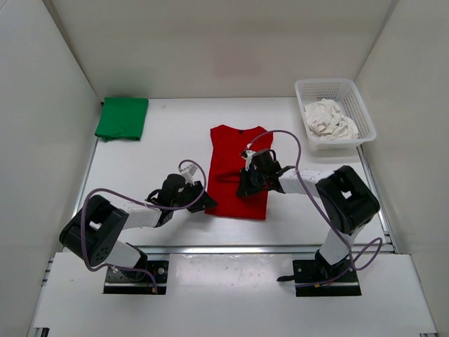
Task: Fold and stack the t-shirts
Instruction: Fold the folded rectangular tshirt in 1/3 of the way
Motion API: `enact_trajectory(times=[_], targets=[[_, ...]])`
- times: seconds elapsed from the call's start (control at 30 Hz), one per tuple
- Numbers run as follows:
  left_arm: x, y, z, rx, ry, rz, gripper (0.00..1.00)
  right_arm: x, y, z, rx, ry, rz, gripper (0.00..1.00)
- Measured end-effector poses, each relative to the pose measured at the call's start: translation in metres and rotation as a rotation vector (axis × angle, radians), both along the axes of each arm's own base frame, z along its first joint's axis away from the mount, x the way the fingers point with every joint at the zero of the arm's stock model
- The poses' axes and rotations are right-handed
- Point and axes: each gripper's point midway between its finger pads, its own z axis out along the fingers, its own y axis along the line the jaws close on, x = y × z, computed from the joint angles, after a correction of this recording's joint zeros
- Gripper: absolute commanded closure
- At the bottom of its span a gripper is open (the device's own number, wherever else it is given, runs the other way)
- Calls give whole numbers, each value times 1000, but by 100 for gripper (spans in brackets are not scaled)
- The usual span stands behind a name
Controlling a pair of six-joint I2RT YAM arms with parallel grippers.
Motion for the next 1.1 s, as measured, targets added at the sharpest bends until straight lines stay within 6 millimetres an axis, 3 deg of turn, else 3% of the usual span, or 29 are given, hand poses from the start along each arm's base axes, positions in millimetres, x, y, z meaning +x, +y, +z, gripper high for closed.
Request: enact_trajectory(times=[0.23, 0.53, 0.73, 0.8, 0.87, 1.0, 1.1], targets=[[-5, 17, -22, 48, 36, 30, 67, 53, -7, -1, 40, -31, -82, 100], [-3, 19, -21, 47, 17, 32, 67, 108, -25, 7, 42, -89, -185, 100], [-9, 19, -14, 52, 18, 23, 64, 147, -30, 40, 78, -172, -226, 100], [-8, 22, -6, 47, 3, 29, 62, 141, -33, 51, 83, -188, -232, 100], [-2, 28, 3, 42, -25, 51, 55, 122, -34, 60, 103, -198, -224, 100], [8, 47, 8, 76, -63, 100, 43, 63, -33, 60, 133, -166, -183, 99], [5, 57, -3, 138, -45, 106, 40, 18, -40, 48, 138, -110, -161, 87]])
